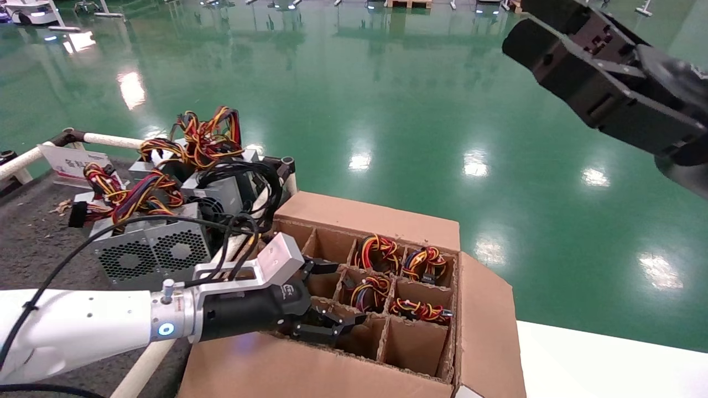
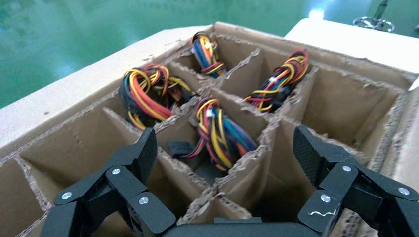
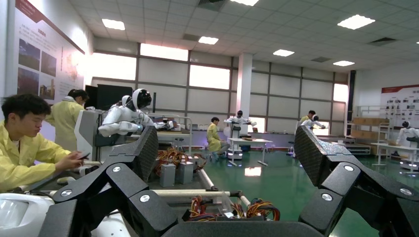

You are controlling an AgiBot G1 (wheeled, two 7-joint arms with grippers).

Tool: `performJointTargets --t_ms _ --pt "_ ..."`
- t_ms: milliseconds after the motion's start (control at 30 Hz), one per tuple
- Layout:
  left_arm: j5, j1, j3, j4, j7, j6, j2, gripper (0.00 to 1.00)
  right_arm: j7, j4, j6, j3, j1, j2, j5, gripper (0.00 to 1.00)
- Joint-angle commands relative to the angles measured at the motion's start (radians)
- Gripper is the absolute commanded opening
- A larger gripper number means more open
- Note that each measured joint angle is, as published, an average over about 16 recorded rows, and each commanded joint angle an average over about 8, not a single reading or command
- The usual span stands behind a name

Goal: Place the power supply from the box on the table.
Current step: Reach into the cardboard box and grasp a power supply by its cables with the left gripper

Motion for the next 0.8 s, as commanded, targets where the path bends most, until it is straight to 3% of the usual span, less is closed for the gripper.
performJointTargets --t_ms 33,800 --pt "-0.001 -0.004 0.009 0.013 0.008 -0.007 0.006 1.00 0.000 0.000 0.000 0.000 0.000 0.000 0.000 1.00" --pt "-0.066 -0.045 0.094 0.066 0.063 -0.051 0.044 1.00 0.000 0.000 0.000 0.000 0.000 0.000 0.000 1.00"
